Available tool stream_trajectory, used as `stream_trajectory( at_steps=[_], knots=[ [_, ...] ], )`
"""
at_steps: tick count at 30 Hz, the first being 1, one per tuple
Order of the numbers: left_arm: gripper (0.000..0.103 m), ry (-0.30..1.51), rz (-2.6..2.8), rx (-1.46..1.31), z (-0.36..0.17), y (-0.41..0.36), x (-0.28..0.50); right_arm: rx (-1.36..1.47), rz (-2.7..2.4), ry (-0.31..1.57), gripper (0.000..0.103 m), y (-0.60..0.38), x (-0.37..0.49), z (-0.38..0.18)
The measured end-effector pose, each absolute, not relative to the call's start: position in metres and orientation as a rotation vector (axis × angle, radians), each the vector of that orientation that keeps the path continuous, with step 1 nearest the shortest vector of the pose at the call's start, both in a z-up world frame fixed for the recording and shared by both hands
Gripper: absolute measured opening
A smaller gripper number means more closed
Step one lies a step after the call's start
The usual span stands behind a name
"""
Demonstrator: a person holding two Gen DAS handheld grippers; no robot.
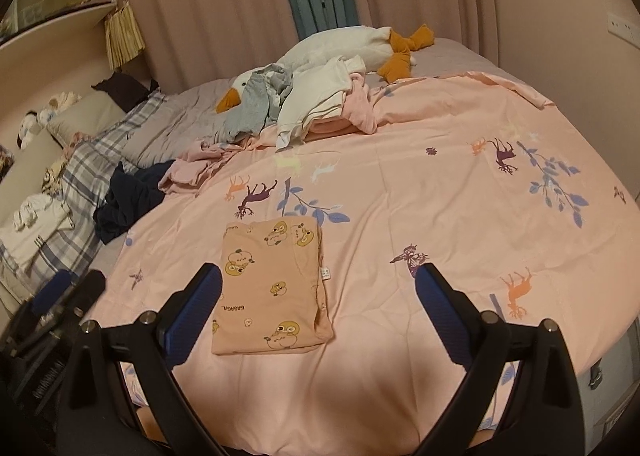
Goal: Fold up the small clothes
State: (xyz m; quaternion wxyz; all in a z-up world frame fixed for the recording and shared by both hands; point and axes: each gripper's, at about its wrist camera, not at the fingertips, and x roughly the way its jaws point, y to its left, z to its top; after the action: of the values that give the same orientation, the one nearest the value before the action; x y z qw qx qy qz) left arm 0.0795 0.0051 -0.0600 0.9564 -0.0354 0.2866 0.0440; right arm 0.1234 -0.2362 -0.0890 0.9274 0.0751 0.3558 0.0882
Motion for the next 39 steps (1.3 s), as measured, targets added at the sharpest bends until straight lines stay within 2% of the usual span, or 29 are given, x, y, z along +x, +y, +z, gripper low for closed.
stream_trajectory(
  at_steps=[8,17,39],
  knots=[
    [0.078,0.435,0.245,-0.083,-0.061,0.015,0.072,0.047,0.125,0.668,0.100,-0.225,0.120,-0.087],
    [0.078,0.535,0.191,-0.054,-0.076,0.008,0.089,0.032,0.141,0.717,0.100,-0.214,0.133,-0.096],
    [0.078,0.532,0.324,0.026,-0.082,-0.019,0.085,0.048,-0.011,0.773,0.100,-0.228,0.153,-0.110]
  ],
)
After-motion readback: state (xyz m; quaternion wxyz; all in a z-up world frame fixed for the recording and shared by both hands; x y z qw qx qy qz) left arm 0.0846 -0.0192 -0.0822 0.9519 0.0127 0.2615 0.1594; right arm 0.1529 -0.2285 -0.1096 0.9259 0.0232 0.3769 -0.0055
